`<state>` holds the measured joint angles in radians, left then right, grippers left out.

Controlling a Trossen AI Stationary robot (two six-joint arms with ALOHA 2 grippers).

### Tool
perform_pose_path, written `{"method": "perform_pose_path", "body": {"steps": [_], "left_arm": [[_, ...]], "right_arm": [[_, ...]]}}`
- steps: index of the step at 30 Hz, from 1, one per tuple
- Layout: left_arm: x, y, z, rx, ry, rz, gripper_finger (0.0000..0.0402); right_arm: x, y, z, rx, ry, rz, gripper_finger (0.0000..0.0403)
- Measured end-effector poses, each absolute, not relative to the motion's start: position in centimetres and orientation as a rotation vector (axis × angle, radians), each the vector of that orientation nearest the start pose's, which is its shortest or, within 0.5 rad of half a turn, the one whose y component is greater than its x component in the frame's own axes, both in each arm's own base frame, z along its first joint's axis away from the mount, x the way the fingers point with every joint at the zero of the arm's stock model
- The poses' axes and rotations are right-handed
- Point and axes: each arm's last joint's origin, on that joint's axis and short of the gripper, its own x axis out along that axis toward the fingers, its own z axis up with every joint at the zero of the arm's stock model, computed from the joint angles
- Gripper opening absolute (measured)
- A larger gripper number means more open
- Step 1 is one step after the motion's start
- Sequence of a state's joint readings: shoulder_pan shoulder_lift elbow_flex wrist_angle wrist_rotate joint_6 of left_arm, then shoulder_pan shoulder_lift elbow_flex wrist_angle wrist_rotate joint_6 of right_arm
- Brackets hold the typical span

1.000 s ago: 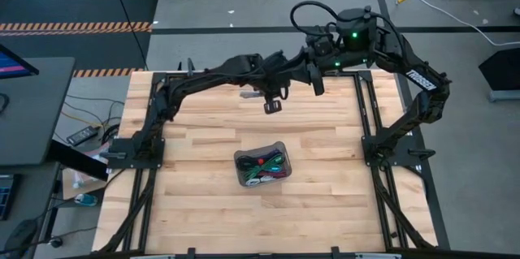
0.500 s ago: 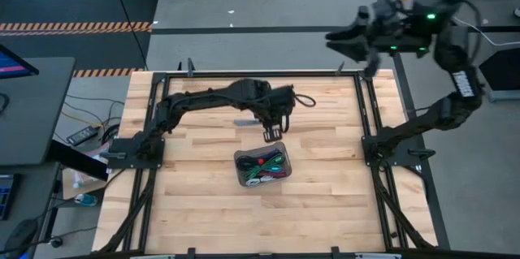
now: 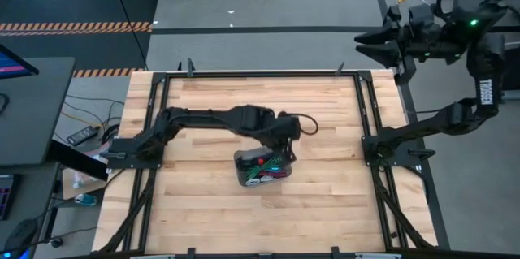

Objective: Pick and place USB-C Cables
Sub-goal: Put the black and white USB cable into the black bin

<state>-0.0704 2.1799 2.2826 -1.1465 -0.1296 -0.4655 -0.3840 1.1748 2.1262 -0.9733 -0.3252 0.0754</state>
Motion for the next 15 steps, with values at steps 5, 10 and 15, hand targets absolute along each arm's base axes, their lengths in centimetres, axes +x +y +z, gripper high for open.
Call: {"method": "perform_pose_path", "body": {"steps": [5, 10, 15], "left_arm": [[45.2, -5.0, 32.0, -0.355, 1.014, 0.318, 0.0014], [45.8, -6.3, 29.6, -0.335, 1.103, 0.326, 0.0014], [47.5, -6.7, 25.8, -0.375, 1.194, 0.255, 0.0014]], "right_arm": [[10.3, -3.2, 57.5, 0.098, 0.062, -0.061, 0.0128], [10.7, -3.3, 57.1, 0.112, 0.099, -0.062, 0.0128], [11.3, -3.5, 57.0, 0.111, 0.115, -0.047, 0.0128]]}}
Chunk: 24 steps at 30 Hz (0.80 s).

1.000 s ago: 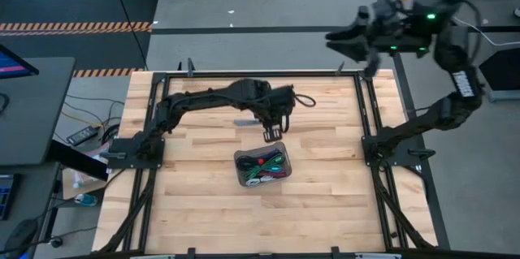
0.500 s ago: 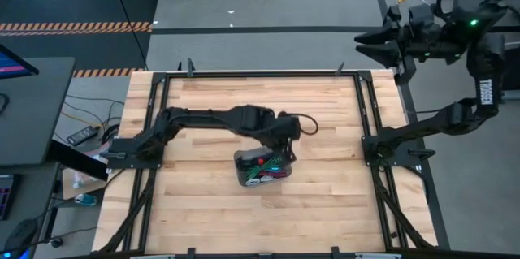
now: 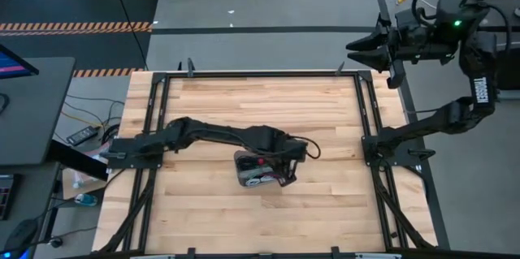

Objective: Pick and place USB-C Cables
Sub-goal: Put the black and white USB cable into the black bin

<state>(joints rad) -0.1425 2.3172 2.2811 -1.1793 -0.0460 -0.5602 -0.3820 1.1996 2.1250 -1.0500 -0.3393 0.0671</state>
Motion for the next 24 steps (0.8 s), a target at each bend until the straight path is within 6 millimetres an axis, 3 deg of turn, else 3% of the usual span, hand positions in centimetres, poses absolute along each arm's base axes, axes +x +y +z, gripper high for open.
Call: {"method": "perform_pose_path", "body": {"steps": [3, 24], "left_arm": [[48.2, -6.37, 24.84, -0.414, 1.201, 0.215, 0.0014], [48.67, -5.85, 24.94, -0.465, 1.176, 0.177, 0.0014]], "right_arm": [[11.54, -3.58, 56.88, 0.106, 0.122, -0.041, 0.0128], [11.94, -3.67, 56.72, 0.103, 0.138, -0.016, 0.0128]]}}
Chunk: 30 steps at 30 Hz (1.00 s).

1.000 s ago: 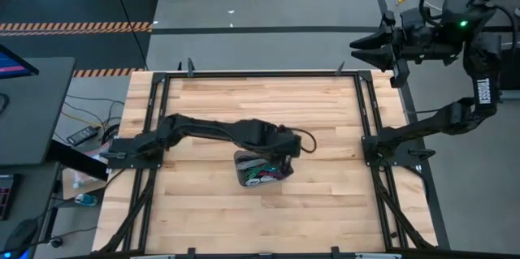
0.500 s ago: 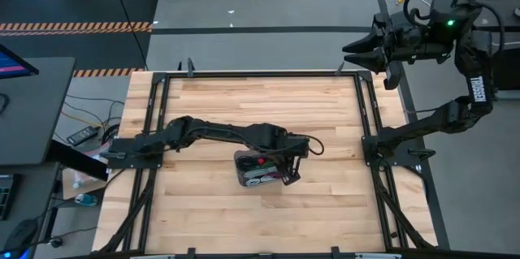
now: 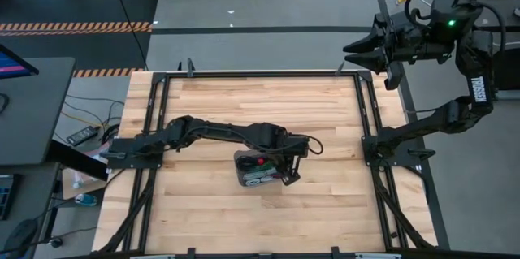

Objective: Pick and place USB-C Cables
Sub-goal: Put the black and white USB cable into the black bin, then adjust the black bin

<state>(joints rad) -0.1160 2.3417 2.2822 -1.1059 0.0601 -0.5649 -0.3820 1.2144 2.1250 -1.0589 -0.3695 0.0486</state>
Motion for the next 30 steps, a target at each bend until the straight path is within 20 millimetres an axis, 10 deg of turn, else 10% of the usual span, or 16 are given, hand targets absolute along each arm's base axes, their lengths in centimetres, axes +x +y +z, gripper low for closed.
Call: {"method": "perform_pose_path", "body": {"steps": [7, 22, 30], "left_arm": [[48.8, -5.9, 25.0, -0.469, 1.169, 0.161, 0.0019], [48.7, -5.7, 25.0, -0.427, 1.161, 0.185, 0.0175], [45.7, -3.1, 29.8, -0.281, 1.134, 0.404, 0.0165]], "right_arm": [[11.9, -3.7, 56.5, 0.098, 0.164, -0.015, 0.0128], [11.8, -3.6, 56.1, 0.101, 0.198, -0.014, 0.0128], [11.5, -3.7, 54.7, 0.126, 0.34, -0.074, 0.0128]]}}
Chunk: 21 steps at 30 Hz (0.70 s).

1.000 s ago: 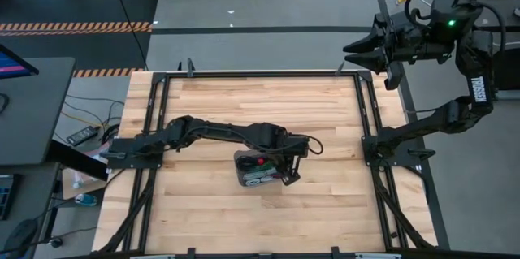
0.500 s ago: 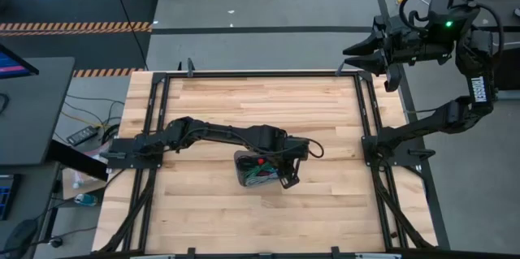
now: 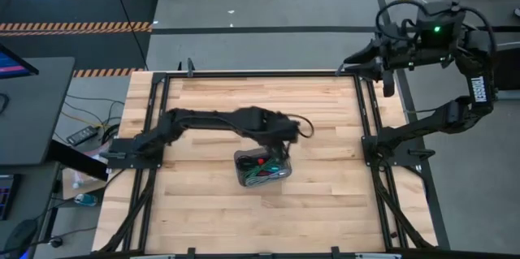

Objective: Pick and place USB-C Cables
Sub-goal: Adjust the black bin

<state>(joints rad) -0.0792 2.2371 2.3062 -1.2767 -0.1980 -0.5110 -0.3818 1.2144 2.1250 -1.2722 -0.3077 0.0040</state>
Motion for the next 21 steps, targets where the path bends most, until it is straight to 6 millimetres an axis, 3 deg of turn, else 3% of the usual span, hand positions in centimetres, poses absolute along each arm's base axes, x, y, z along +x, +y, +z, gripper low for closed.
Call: {"method": "perform_pose_path", "body": {"steps": [5, 9, 16, 21], "left_arm": [[41.4, -1.7, 34.4, -0.173, 1.117, 0.608, 0.0156], [37.5, -1.4, 38.7, -0.173, 1.0, 0.758, 0.0157], [32.2, -1.3, 44.2, -0.176, 0.78, 0.849, 0.0157], [29.8, -1.1, 46.2, -0.158, 0.735, 0.827, 0.0157]], "right_arm": [[11.4, -3.7, 54.1, 0.154, 0.406, -0.105, 0.0128], [12.9, -4.0, 52.7, 0.208, 0.473, -0.085, 0.0128], [19.5, -5.3, 47.4, 0.199, 0.623, -0.019, 0.0128], [24.9, -6.4, 42.9, 0.204, 0.615, 0.105, 0.0128]]}}
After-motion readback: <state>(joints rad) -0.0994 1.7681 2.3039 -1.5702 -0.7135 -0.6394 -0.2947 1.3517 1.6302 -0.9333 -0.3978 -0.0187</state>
